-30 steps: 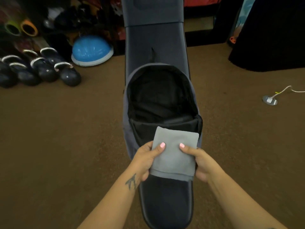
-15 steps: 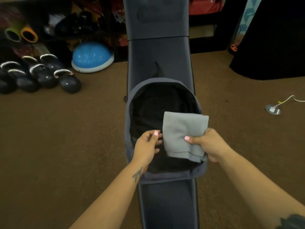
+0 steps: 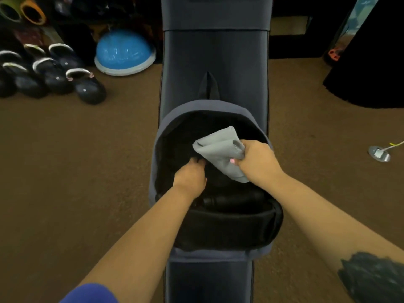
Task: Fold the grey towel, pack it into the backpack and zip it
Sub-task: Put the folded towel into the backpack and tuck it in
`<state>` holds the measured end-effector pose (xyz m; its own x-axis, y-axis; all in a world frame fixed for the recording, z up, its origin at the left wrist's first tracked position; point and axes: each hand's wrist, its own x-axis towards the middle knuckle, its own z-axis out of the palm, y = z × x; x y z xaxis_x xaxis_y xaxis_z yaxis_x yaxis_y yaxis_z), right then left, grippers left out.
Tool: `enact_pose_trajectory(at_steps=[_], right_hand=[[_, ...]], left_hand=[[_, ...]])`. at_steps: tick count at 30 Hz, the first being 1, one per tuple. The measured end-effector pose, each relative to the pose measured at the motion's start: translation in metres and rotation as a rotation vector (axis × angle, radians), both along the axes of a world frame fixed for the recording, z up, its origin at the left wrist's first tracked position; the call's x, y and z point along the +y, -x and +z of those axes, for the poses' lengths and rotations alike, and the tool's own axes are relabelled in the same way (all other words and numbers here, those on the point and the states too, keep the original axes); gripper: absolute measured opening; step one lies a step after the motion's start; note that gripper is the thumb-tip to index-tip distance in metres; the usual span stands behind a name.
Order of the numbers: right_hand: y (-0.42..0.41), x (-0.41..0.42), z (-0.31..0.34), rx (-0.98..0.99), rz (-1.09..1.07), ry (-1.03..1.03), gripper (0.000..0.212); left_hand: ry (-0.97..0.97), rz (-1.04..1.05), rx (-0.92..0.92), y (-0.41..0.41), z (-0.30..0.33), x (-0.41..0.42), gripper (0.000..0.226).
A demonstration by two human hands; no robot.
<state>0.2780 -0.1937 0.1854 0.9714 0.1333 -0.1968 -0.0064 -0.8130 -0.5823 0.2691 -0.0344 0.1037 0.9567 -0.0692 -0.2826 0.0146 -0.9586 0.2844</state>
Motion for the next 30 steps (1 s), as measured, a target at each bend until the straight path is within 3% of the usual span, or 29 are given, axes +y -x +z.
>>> enact_pose_trajectory(at_steps=[4, 8, 14, 19, 25, 30], right_hand=[[-0.019, 0.002, -0.007, -0.035, 0.062, 0.063, 0.016], [-0.036, 0.007, -0.012, -0.049, 0.176, 0.151, 0.01], [-0.054, 0.03, -0.023, -0.019, 0.324, 0.386, 0.02], [-0.056, 0.054, -0.047, 0.118, 0.379, 0.505, 0.024], [-0.044, 0.08, -0.073, 0.291, 0.571, 0.555, 0.025], [-0.041, 0.088, -0.08, 0.273, 0.631, 0.543, 0.024]], left_hand=[[-0.007, -0.019, 0.017, -0.007, -0.007, 0.002, 0.031], [0.104, -0.026, -0.071, 0.012, -0.006, 0.001, 0.022], [0.212, -0.013, -0.094, 0.038, -0.001, 0.002, 0.022], [0.323, 0.009, -0.183, 0.051, 0.004, 0.002, 0.023], [0.3, 0.008, -0.332, 0.062, 0.002, 0.001, 0.009], [0.329, 0.01, -0.37, 0.061, 0.003, 0.001, 0.009]])
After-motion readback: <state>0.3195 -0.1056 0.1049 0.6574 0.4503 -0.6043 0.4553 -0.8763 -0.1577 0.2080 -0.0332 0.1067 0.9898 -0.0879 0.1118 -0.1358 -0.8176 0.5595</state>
